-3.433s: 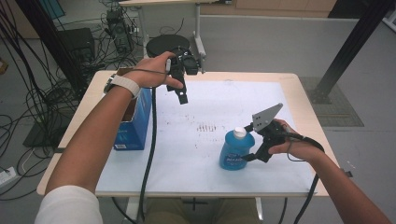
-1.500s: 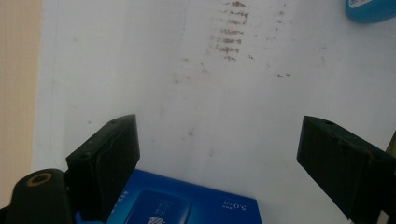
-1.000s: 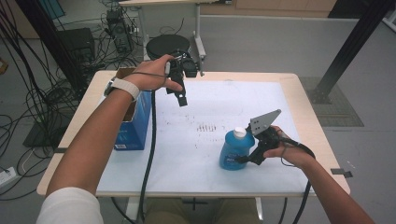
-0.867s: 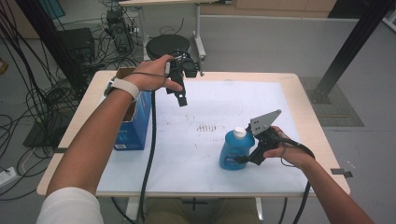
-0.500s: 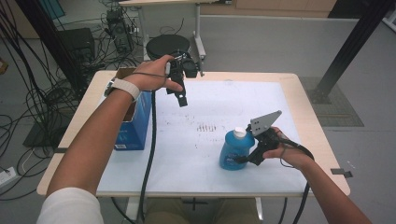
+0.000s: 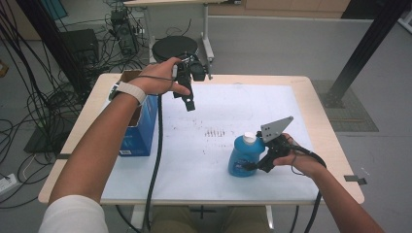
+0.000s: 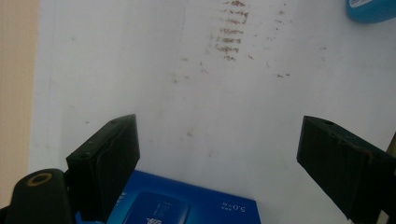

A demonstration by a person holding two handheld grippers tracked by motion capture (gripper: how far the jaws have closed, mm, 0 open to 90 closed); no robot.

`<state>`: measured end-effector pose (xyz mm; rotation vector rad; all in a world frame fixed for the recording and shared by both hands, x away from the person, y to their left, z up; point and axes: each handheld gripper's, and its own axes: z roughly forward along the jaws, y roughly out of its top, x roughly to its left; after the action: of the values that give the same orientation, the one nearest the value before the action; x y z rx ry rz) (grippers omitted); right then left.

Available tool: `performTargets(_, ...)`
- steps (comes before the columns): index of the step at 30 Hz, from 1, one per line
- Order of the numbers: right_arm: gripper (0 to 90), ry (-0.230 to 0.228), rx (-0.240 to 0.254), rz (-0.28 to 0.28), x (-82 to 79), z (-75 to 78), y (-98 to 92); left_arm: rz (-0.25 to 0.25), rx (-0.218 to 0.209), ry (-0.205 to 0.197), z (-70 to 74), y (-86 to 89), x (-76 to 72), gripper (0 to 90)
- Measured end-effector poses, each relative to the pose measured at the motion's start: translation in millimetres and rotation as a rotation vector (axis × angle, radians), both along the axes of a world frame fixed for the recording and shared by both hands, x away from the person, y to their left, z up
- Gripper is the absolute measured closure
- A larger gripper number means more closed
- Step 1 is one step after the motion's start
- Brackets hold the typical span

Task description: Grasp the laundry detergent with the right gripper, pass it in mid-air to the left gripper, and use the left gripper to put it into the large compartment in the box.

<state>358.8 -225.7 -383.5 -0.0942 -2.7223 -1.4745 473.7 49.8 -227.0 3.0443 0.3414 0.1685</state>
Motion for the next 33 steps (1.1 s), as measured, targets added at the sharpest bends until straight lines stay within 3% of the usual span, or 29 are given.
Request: performTargets(33,25.5,0.002,0.033,0.002,0.1,-4.7,-1.5,0.002,-0.001,0.001,-0.9,-0.4,0.1,13.6)
